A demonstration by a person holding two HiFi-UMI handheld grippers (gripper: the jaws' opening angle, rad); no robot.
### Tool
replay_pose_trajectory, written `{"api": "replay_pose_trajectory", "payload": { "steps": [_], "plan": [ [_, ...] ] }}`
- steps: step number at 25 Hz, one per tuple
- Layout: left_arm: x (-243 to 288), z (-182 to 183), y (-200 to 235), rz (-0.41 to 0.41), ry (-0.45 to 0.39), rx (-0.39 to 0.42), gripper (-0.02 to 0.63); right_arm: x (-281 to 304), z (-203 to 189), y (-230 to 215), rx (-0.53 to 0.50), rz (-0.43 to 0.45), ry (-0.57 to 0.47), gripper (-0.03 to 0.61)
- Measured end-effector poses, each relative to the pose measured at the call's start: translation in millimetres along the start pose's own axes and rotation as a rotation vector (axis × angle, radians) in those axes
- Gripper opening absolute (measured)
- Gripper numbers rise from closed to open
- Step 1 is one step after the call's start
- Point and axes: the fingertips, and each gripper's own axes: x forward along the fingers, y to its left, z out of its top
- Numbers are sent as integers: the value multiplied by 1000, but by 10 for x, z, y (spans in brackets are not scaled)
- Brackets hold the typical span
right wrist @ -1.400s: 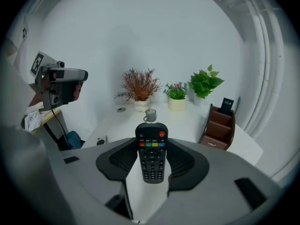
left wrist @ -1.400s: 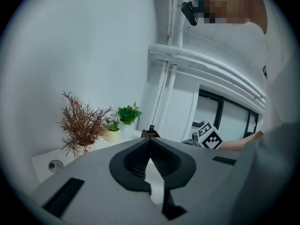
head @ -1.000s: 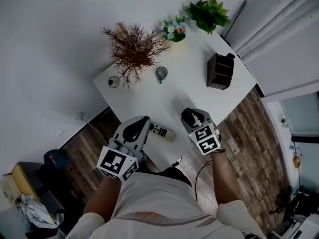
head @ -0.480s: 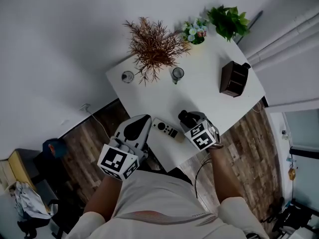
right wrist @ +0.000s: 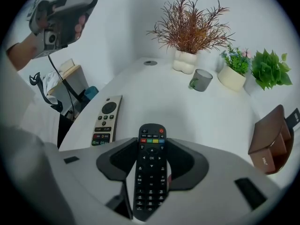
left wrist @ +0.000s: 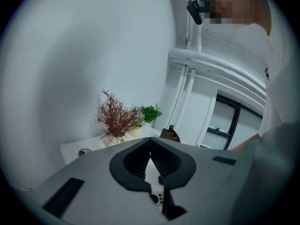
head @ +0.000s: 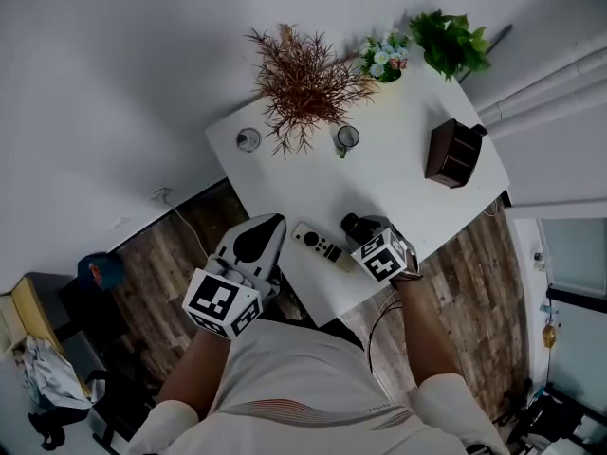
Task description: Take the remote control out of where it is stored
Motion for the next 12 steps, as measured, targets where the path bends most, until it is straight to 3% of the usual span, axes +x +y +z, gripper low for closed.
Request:
{"api": "replay_pose_trajectory", "payload": {
  "steps": [7, 12],
  "plan": [
    [78, 56, -129, -28, -6, 17, 8, -43, 24, 0, 11, 6, -46, 199],
    [99, 130, -272, -50, -15, 42, 8, -403, 202, -76, 94, -29, -213, 199]
  ]
}}
